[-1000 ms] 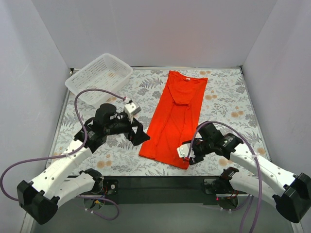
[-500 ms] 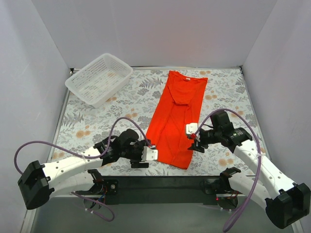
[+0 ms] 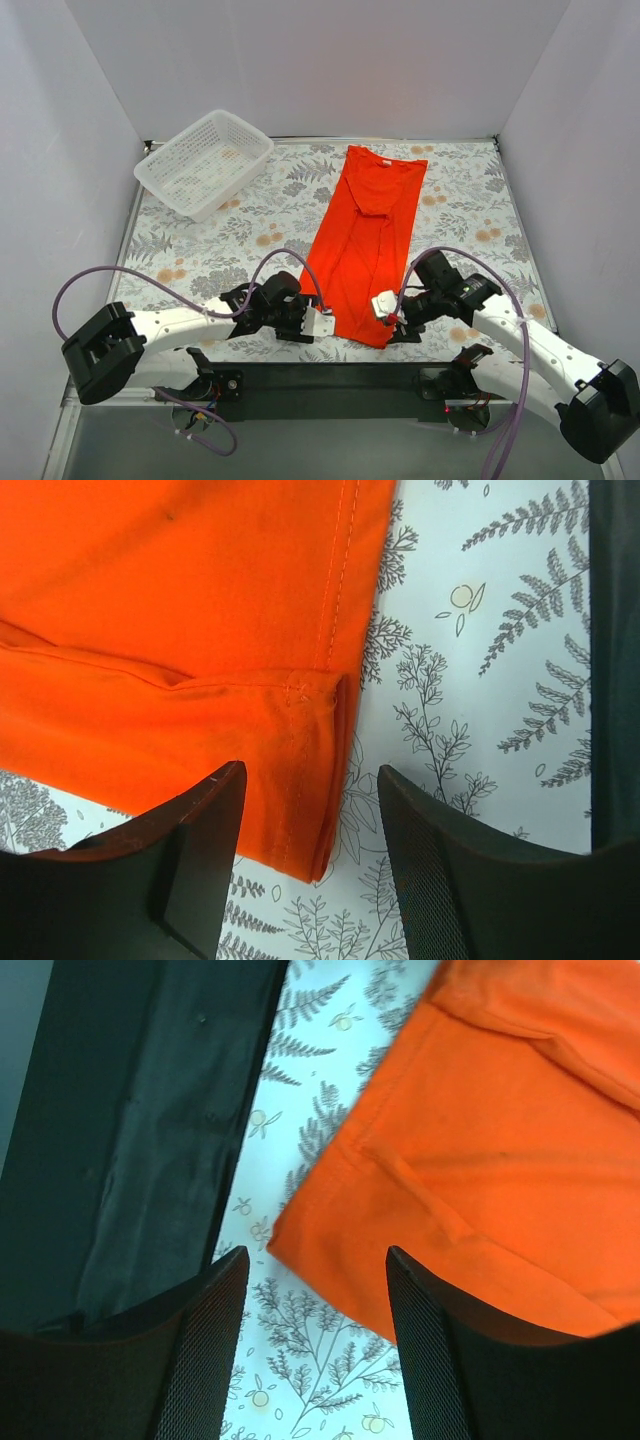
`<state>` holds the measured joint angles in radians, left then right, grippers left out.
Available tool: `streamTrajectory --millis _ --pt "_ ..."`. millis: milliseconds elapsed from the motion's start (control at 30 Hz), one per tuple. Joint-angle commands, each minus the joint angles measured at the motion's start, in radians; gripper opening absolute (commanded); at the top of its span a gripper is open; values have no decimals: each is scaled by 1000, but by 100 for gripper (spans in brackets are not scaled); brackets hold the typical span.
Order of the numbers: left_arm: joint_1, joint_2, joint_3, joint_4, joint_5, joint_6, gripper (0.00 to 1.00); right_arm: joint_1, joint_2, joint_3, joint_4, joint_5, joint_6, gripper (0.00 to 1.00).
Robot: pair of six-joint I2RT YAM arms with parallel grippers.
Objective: Fold and stack the t-shirts
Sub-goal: Fold the tshirt
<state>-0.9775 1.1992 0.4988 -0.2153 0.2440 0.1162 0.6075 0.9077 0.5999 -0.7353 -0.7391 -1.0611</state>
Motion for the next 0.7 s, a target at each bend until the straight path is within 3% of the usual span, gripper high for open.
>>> streamTrajectory --millis 0,167,200,433,667 --pt "-4 31 -16 77 -18 37 52 49 0 -23 -1 29 -37 55" --pt "-4 79 -22 96 -28 42 42 150 45 -81 117 95 22 55" --pt "-4 80 -26 100 -28 45 34 167 49 -94 146 107 54 55" --pt "-4 39 -54 105 -28 39 8 287 95 -141 287 194 134 55" --pt "-4 20 -66 106 -9 27 4 351 148 -163 392 290 197 53"
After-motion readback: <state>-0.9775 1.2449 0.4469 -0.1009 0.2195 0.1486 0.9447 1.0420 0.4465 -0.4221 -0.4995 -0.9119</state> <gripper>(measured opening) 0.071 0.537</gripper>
